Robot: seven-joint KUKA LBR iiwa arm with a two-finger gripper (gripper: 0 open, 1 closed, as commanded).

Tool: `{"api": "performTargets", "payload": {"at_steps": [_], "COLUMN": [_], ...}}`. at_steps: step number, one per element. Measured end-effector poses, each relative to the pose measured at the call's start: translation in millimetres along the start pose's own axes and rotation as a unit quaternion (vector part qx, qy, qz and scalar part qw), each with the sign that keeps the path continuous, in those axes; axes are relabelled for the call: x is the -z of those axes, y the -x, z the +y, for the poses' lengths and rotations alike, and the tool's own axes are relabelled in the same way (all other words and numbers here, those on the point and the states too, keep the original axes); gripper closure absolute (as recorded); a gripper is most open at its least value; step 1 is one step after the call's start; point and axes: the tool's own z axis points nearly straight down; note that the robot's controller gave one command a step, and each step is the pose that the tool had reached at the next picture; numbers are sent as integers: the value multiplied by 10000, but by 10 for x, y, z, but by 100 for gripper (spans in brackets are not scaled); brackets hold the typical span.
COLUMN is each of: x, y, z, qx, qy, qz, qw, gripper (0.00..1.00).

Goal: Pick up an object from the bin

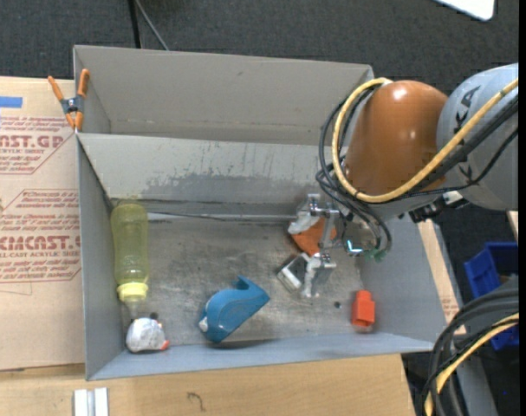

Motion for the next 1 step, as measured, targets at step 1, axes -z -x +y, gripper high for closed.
{"api": "performTargets", "payload": {"at_steps": [1], "x": [44], "y": [17], "z": [0], "qx": [0], "qy": [0], "qz": [-40], "qw": [10000], "gripper": [0]}}
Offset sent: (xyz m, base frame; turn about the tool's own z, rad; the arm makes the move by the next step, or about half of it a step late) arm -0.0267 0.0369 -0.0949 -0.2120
